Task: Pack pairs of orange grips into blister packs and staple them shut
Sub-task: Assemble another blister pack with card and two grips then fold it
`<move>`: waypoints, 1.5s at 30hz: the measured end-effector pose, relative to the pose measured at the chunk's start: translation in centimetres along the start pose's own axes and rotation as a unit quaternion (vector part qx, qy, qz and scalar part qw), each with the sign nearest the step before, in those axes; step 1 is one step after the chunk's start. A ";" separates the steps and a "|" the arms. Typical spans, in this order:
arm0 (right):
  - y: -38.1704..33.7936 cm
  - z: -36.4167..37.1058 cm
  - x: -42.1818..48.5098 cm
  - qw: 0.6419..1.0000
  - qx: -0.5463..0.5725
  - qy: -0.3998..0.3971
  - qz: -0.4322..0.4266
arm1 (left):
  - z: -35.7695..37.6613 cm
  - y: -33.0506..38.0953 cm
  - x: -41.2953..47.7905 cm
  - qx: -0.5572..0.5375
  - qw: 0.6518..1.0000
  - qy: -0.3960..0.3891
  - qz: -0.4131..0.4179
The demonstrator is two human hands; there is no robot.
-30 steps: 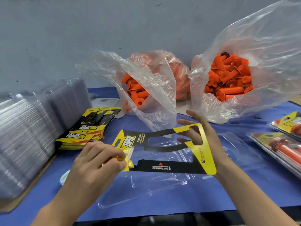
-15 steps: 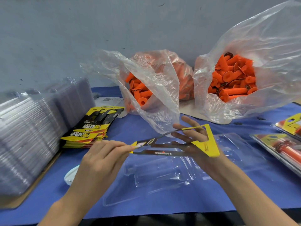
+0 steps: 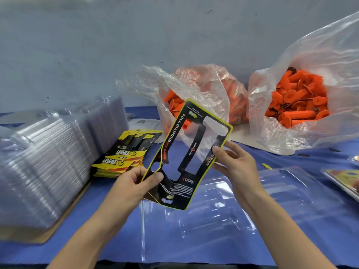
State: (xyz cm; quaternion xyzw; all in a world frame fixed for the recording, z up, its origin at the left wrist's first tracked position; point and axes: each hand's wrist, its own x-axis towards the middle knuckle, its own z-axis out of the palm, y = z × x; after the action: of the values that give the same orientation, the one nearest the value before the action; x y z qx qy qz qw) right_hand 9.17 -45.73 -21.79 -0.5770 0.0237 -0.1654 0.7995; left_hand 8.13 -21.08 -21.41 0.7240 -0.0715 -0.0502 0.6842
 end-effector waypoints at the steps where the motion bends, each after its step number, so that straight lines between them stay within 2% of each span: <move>1: 0.0 0.5 0.1 1.000 0.007 0.006 0.001 | 0.0 0.1 0.0 -0.017 1.000 0.001 -0.007; 4: 0.2 1.9 0.3 1.000 0.028 0.008 0.001 | -0.1 0.1 -0.1 -0.063 0.998 0.003 -0.020; 6: 0.6 3.0 0.2 0.999 -0.025 0.027 -0.004 | -0.1 0.2 -0.2 -0.079 0.997 0.014 -0.017; 7: 0.8 3.6 -0.2 0.994 -0.088 0.051 -0.029 | -0.1 0.2 -0.1 -0.084 0.996 0.022 -0.011; 9: 0.9 5.1 -1.8 0.957 -0.226 0.062 -0.173 | -0.1 0.1 0.0 -0.087 0.995 0.042 0.002; 10: 1.1 5.9 -2.8 0.923 -0.286 0.011 -0.258 | -0.3 0.0 0.1 -0.092 0.994 0.051 0.006; 11: 1.3 6.8 -3.8 0.887 -0.340 -0.068 -0.306 | -0.4 -0.1 0.2 -0.107 0.993 0.052 0.008; 13: 2.1 8.0 -5.3 0.826 -0.426 -0.209 -0.305 | -0.6 -0.2 0.2 -0.138 0.990 0.036 0.004; 14: 2.6 8.2 -5.5 0.814 -0.446 -0.242 -0.284 | -0.6 -0.3 0.2 -0.144 0.989 0.033 0.002; 18: 3.5 7.8 -5.2 0.837 -0.423 -0.270 -0.219 | -0.2 0.0 0.1 -0.149 0.986 0.069 0.003; 22: 3.3 8.0 -5.3 0.904 -0.274 -0.301 -0.129 | 0.4 0.5 -0.2 -0.153 0.983 0.100 0.016; 25: 3.1 8.3 -5.6 0.928 -0.182 -0.309 -0.097 | 0.6 0.9 -0.1 -0.152 0.981 0.117 0.026; 27: 2.8 8.2 -5.4 0.938 -0.166 -0.292 -0.089 | 0.6 1.1 0.1 -0.147 0.980 0.125 0.045; 32: 2.0 7.5 -4.8 0.940 -0.238 -0.180 -0.168 | -0.3 1.1 0.5 -0.101 0.984 0.127 0.080; 39: 0.6 5.4 -2.6 0.914 -0.335 -0.087 -0.211 | -2.7 0.3 0.5 0.058 0.979 0.117 0.154; 45: -1.0 3.4 -1.3 0.932 -0.298 -0.047 -0.201 | -5.5 -0.1 0.8 0.124 0.969 0.138 0.162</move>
State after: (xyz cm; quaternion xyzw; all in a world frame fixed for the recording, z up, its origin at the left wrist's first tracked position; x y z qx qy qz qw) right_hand 8.53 -42.51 -19.96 -0.7886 -0.0823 -0.2806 0.5409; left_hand 9.83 -15.80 -21.19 0.7819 -0.0978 0.1711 0.5914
